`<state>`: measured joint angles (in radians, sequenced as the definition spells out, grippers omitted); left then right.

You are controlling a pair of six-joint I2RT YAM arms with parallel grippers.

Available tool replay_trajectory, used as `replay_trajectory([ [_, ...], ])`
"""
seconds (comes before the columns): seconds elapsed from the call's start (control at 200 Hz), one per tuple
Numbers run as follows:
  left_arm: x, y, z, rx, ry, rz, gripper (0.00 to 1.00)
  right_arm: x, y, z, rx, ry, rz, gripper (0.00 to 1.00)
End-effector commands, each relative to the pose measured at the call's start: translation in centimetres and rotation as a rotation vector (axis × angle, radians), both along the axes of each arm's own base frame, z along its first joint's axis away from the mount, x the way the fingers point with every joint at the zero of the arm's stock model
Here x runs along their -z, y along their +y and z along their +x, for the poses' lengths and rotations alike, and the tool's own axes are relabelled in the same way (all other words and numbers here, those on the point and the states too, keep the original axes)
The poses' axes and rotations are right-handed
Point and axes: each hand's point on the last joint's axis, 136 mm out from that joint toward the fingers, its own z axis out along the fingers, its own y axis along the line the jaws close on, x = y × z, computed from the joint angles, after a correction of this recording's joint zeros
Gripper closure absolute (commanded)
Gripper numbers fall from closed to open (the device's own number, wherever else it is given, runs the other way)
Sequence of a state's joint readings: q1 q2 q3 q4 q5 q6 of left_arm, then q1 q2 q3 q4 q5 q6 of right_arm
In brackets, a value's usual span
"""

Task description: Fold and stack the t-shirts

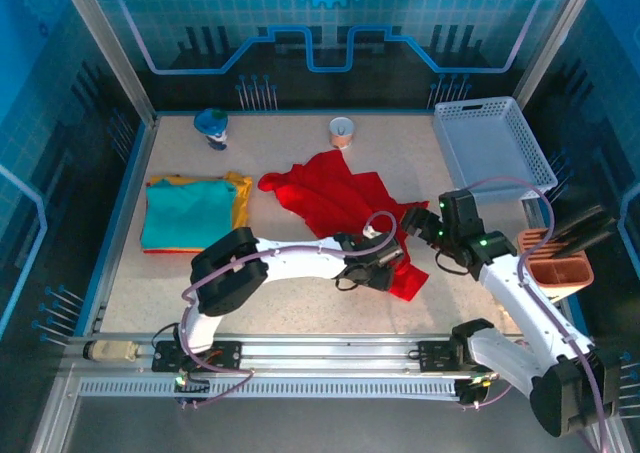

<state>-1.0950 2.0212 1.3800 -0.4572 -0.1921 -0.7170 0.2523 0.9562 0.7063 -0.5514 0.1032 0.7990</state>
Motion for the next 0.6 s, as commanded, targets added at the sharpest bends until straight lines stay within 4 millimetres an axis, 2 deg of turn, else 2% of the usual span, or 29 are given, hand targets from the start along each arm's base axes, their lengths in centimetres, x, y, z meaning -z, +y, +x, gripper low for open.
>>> replay_trajectory([
  [0.0, 0.7, 1.4, 1.2, -0.04, -0.04, 0.075, 0.53, 1.1, -0.4, -0.8, -0.007, 0.04, 0.009, 0.06],
  [0.125, 0.1, 4.0, 2.0, -0.051, -0.066, 0.145, 0.9, 2.0, -0.8, -0.6, 0.0, 0.059, -0.001, 0.07],
  [0.18, -0.6, 5.4, 2.2, -0.047, -0.082, 0.181, 1.0, 2.7, -1.0, -0.4, 0.008, 0.075, -0.01, 0.09],
  [0.285, -2.0, 8.4, 2.1, -0.016, -0.117, 0.264, 1.0, 3.8, -1.5, 0.2, 0.007, 0.116, -0.051, 0.18],
  [0.395, -3.3, 11.7, 1.3, 0.06, -0.126, 0.365, 1.0, 4.3, -1.1, 1.2, -0.026, 0.134, -0.062, 0.24],
  [0.565, -4.8, 16.8, 0.7, 0.121, -0.136, 0.521, 1.0, 5.6, 1.2, 2.6, -0.112, 0.14, 0.017, 0.27],
  [0.595, -5.0, 17.4, 0.6, 0.12, -0.129, 0.521, 0.96, 6.0, 1.6, 2.7, -0.126, 0.148, 0.033, 0.28],
])
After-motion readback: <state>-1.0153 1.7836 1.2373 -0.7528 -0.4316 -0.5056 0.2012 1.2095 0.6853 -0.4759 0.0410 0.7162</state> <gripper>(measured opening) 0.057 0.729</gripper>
